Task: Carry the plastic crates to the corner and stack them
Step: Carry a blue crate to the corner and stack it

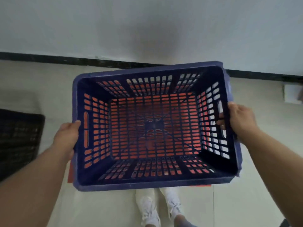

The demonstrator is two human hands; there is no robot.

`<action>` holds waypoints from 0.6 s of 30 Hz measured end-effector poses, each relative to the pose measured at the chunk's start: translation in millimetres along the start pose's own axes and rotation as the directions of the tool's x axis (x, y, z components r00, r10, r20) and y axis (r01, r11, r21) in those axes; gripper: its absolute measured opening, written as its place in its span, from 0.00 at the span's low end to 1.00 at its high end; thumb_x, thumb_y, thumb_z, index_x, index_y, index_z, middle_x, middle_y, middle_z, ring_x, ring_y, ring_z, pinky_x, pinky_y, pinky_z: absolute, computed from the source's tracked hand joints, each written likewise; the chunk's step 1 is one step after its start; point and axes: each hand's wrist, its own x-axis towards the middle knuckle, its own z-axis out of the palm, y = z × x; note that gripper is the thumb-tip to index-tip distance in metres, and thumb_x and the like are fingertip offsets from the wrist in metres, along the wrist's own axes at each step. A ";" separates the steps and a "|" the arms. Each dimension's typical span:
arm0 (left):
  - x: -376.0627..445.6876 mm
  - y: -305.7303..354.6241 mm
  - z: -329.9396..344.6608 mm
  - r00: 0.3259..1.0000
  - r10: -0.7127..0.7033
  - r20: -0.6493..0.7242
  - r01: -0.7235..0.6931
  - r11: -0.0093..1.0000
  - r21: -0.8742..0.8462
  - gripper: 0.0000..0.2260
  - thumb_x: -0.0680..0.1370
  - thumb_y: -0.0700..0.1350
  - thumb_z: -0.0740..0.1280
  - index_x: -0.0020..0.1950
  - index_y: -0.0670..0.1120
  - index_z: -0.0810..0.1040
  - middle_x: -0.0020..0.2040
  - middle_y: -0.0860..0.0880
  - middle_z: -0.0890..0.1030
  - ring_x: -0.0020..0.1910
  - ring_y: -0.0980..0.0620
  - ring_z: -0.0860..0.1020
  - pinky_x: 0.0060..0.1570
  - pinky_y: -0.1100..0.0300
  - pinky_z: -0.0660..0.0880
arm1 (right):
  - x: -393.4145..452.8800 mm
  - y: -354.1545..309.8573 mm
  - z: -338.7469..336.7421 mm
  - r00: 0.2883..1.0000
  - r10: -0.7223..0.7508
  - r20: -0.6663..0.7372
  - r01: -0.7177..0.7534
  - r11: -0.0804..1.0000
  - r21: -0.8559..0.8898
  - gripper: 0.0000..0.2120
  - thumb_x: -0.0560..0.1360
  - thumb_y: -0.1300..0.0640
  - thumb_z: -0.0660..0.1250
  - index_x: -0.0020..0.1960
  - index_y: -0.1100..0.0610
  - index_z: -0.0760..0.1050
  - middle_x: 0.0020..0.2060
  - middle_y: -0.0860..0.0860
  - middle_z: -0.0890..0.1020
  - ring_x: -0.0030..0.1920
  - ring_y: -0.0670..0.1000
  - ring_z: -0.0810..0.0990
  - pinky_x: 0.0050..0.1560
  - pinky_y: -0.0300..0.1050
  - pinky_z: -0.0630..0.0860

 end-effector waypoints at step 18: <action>59.6 -21.4 17.5 0.972 -0.022 0.235 0.011 0.999 0.050 0.23 0.81 0.59 0.49 0.65 0.45 0.71 0.47 0.45 0.79 0.46 0.50 0.78 0.53 0.51 0.71 | 23.5 81.6 58.1 0.980 0.199 -0.008 -0.200 0.979 -0.052 0.22 0.79 0.42 0.53 0.52 0.58 0.76 0.40 0.57 0.82 0.39 0.56 0.81 0.45 0.51 0.79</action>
